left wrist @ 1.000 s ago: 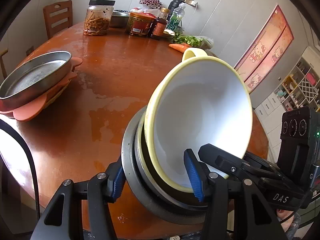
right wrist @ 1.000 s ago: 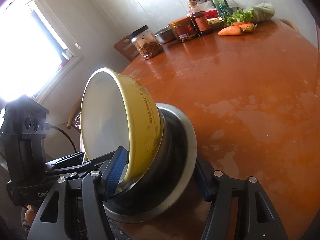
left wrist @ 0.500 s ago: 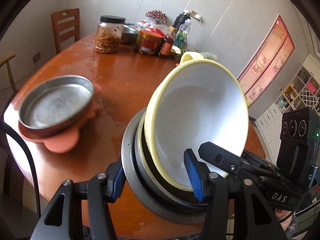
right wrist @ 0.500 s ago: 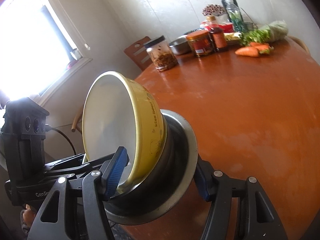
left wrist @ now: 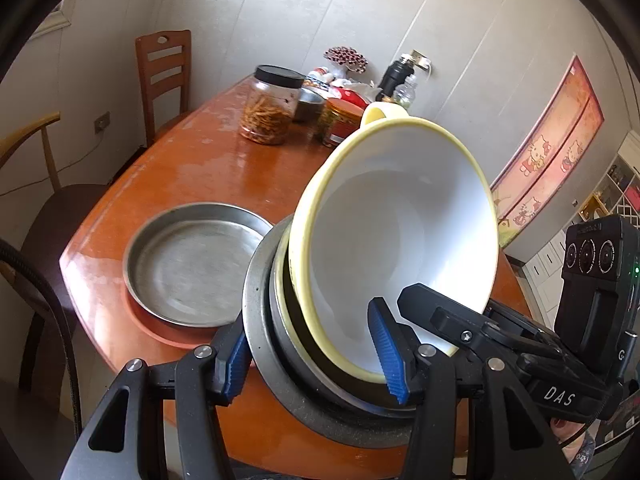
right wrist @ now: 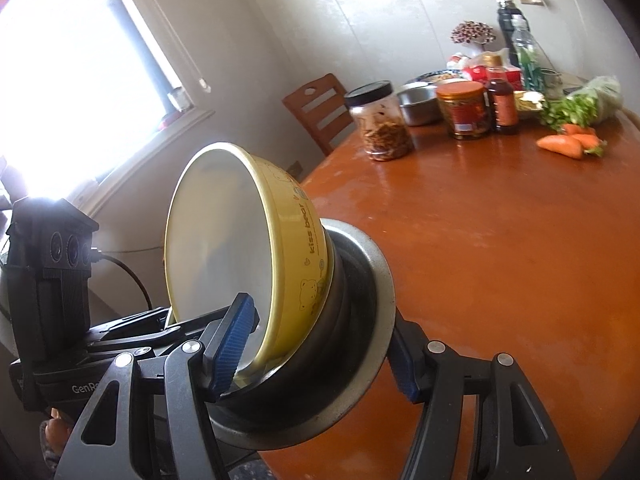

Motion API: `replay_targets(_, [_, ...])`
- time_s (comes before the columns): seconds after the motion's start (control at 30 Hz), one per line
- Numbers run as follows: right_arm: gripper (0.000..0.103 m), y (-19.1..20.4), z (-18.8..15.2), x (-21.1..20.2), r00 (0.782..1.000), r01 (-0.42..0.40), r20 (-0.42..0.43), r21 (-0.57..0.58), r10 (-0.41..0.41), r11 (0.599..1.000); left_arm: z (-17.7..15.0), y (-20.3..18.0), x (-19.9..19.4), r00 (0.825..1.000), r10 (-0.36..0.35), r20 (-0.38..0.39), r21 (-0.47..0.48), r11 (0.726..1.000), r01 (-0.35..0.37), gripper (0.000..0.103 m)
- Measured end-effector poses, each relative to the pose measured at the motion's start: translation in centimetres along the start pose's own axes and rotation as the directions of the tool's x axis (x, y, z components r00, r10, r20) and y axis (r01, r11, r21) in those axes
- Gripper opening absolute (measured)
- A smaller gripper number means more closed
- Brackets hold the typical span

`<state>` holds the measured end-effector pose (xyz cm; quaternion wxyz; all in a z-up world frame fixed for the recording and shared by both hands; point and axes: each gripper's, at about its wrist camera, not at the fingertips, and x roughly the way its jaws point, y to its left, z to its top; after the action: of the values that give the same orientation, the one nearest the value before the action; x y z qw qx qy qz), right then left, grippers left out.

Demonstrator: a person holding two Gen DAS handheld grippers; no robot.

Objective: Organize plates and bowls
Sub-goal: 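Carry the nested bowl stack with both tools toward the plate stack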

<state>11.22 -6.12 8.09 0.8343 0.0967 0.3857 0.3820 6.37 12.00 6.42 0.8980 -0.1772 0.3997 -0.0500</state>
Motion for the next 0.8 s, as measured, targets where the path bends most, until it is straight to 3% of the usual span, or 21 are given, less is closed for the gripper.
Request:
replay_targets(0.43, [0.065, 3.8, 3.2, 4.4, 0.999, -0.044, -0.019, -0.062, 0.043, 0.997, 3.0, 4.6, -1.6, 0.998, 0.049, 0.035, -0.041, 0.998, -0.047, 0.054])
replay_targets(0.8, [0.065, 5.0, 4.7, 9.4, 0.997, -0.059, -0.061, -0.091, 0.054, 0.994, 4.4, 8.6, -0.3, 0.997, 0.075, 0.012, -0.087, 0.993, -0.073, 0.054])
